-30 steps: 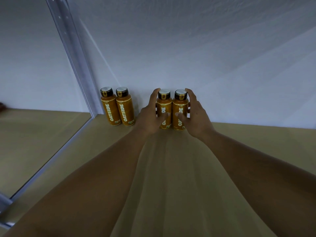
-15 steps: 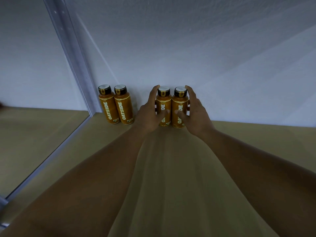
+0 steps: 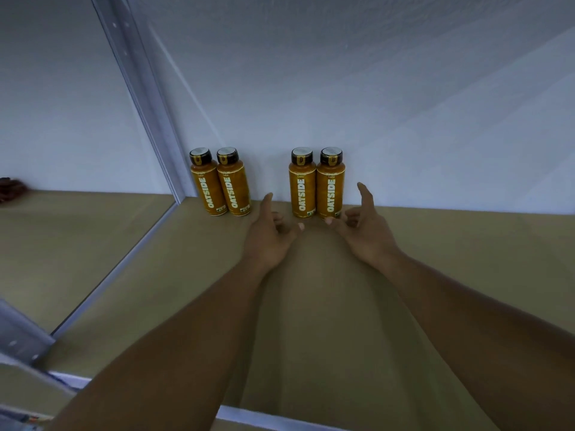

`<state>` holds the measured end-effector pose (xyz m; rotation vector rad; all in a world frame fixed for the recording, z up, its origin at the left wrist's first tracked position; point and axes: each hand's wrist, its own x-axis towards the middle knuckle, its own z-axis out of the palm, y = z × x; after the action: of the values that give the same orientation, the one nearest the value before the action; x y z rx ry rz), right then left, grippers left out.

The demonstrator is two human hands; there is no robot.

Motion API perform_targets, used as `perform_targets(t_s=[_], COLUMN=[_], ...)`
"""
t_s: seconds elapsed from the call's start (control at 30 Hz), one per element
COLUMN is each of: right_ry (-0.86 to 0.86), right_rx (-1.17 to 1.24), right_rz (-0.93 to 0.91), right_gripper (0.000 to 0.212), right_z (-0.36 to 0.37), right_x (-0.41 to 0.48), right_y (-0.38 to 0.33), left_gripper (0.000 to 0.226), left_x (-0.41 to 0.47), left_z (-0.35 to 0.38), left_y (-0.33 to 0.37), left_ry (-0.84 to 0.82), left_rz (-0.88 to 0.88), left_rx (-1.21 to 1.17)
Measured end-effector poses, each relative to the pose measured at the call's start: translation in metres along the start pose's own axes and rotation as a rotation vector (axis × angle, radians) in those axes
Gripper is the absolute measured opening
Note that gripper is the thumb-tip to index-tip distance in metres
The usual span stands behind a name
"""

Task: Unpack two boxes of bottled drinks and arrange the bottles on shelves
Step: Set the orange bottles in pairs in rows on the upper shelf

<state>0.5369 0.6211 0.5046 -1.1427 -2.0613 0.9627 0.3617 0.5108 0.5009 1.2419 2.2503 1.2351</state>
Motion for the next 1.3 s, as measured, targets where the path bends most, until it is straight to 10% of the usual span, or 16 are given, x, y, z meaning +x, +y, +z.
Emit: perform_targets(t_s=[0.57, 0.87, 1.1, 1.3], right_ry=[0.077, 0.384, 0.167, -0.565], right_rx=[-0.372, -0.514, -0.465, -0.566], right_rz=[-0.140, -0.518, -0.476, 0.171], right_gripper=[0.038, 0.044, 0.041, 0.055], right_z=[-0.034, -0.018, 0.007, 0.037], right_x=[-0.218, -0.308, -0.389, -0.446], right_y=[0.012, 0.053, 0.116, 0.205], left_gripper=[0.050, 0.047, 0.056, 0.061], left_x=[-0.180, -0.307, -0.385, -0.430], left_z=[0.005, 0.046, 0.075, 0.108], left_y=[0.034, -0.012, -0.087, -0.166], left_ry=[-0.157, 0.258, -0.055, -0.546], left_rz=[0.222, 0.611, 0.471, -0.049], left_rx=[0.378, 0.414, 0.415, 0.407])
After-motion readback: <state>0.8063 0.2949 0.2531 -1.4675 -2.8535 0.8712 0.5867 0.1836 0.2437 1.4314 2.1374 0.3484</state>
